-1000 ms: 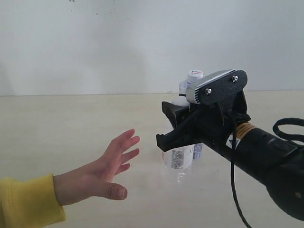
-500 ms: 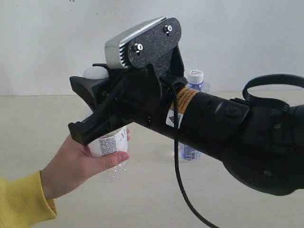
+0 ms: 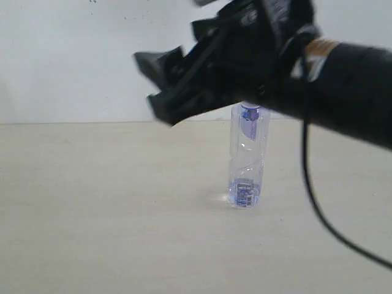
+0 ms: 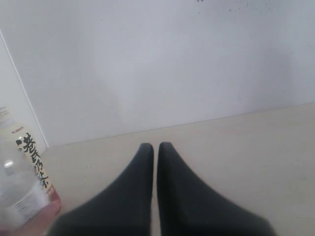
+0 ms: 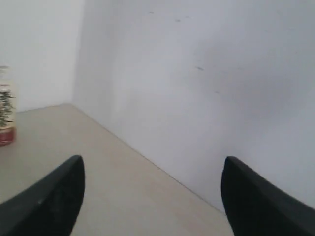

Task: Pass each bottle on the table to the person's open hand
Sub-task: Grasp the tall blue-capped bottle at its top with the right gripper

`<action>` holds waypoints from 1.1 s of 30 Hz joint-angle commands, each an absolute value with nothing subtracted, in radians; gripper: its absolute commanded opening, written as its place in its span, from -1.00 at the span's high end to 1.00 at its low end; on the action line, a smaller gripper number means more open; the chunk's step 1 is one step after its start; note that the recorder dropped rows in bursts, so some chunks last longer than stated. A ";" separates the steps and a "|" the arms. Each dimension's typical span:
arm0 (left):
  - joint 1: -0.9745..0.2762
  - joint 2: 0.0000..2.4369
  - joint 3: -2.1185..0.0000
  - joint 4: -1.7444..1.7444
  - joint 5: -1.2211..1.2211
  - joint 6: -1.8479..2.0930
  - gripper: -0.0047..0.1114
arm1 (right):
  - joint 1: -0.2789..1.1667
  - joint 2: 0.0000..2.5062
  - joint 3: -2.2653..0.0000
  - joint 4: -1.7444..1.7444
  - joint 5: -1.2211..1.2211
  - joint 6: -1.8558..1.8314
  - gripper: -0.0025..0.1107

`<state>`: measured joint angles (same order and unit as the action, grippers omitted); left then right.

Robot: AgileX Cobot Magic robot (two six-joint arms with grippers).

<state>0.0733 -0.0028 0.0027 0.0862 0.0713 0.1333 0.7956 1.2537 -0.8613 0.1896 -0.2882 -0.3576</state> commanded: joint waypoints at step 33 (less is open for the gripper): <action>0.073 0.000 0.000 0.087 0.066 0.136 0.85 | 0.404 1.628 -0.723 -0.097 -0.812 0.072 -0.30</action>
